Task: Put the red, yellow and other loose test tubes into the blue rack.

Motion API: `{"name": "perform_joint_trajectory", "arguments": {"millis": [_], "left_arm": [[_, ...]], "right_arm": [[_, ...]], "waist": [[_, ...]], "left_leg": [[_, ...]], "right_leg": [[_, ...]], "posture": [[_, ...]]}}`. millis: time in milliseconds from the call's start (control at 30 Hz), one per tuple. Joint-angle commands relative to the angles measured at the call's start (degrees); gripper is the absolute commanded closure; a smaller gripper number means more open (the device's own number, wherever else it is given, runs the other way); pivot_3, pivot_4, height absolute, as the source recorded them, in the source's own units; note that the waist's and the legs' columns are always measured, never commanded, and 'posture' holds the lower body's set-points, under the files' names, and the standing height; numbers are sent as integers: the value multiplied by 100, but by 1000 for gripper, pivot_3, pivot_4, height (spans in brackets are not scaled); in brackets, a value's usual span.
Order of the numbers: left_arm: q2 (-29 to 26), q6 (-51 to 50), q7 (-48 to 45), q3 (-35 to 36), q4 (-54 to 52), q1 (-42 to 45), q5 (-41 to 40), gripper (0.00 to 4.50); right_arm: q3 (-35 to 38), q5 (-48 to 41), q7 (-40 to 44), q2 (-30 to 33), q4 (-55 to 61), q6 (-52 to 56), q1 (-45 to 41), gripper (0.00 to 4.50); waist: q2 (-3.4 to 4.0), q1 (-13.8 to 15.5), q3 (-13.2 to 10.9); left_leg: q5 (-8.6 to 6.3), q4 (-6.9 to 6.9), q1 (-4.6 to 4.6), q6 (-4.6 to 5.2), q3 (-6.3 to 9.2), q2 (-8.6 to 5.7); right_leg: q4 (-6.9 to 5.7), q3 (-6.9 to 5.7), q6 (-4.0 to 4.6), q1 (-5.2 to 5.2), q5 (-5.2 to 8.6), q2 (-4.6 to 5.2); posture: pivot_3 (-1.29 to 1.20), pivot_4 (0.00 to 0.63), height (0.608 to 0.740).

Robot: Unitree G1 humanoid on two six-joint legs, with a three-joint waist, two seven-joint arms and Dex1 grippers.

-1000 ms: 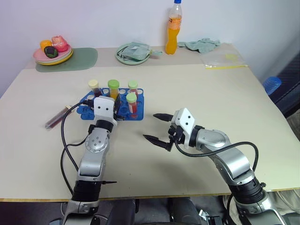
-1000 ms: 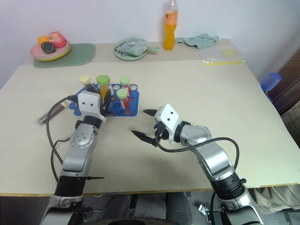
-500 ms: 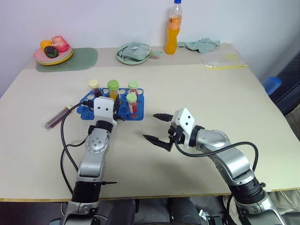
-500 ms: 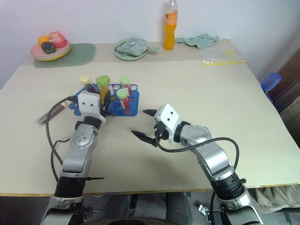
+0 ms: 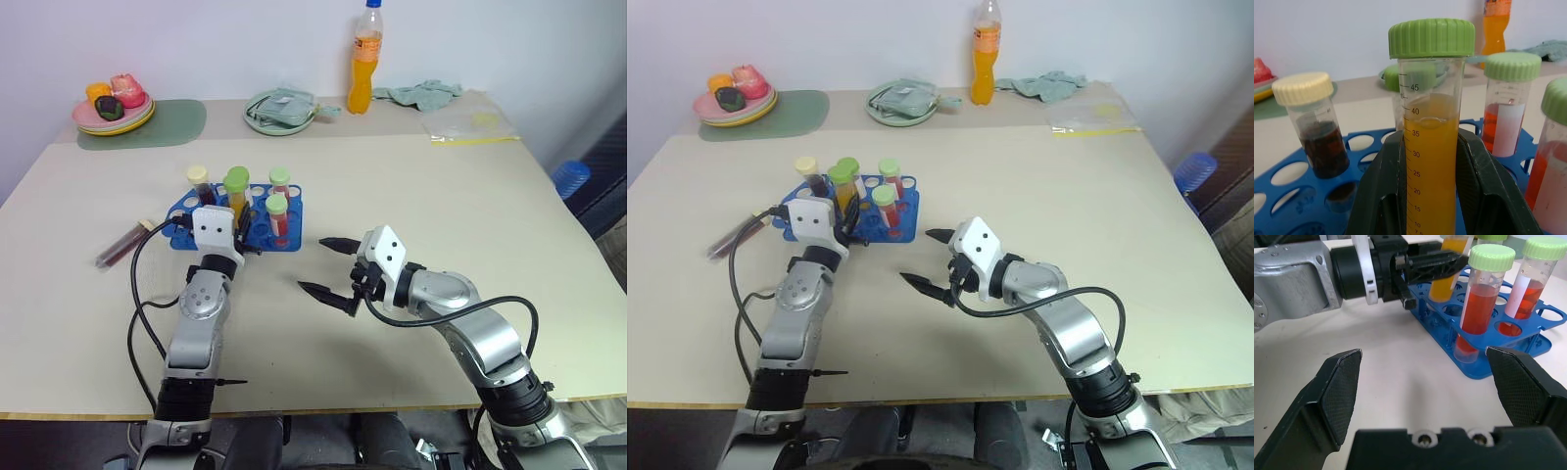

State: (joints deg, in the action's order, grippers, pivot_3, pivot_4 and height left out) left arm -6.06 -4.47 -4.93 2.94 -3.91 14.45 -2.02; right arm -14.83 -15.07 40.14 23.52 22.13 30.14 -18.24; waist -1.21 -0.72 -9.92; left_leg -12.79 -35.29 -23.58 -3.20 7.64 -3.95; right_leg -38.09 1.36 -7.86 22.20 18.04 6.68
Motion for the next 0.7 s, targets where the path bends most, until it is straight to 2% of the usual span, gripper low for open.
{"name": "perform_joint_trajectory", "arguments": {"millis": [33,100,233,467,600,700], "left_arm": [[10,175,-48,41,-73,33,-101,2724],[-26,213,-84,82,-172,16,-142,1983],[-275,76,-296,414,-746,-47,-524,54],[-1173,-842,-694,1315,-1742,37,-1499,54],[-2358,-2149,-932,2107,-1453,549,-2119,20],[-3647,-3373,-1290,1950,-771,890,-1936,20]], "right_arm": [[101,-102,-17,-52,75,-27,-20,0],[99,-96,-27,-53,88,-30,-20,0],[134,-76,-40,-16,112,-69,-11,0],[163,-110,0,29,159,-55,31,0],[177,-81,78,86,89,-90,-20,0],[150,16,250,304,57,-114,-100,0]], "waist": [[0,0,0],[0,-4,0],[0,-24,0],[0,-14,0],[-1,-20,-1],[1,-41,-1]], "left_leg": [[0,0,0,0,0,0],[0,0,0,0,0,0],[0,1,0,0,0,1],[0,2,0,0,1,2],[1,1,0,-1,4,3],[0,4,3,-1,4,2]], "right_leg": [[0,0,0,0,0,0],[0,0,0,0,0,0],[-1,0,0,3,0,-1],[0,0,0,1,0,-1],[-1,-2,0,1,0,-5],[-3,-1,0,1,1,-7]], "posture": [[0,150,740],[0,150,740],[0,150,740],[0,150,740],[0,150,740],[0,150,740]]}}
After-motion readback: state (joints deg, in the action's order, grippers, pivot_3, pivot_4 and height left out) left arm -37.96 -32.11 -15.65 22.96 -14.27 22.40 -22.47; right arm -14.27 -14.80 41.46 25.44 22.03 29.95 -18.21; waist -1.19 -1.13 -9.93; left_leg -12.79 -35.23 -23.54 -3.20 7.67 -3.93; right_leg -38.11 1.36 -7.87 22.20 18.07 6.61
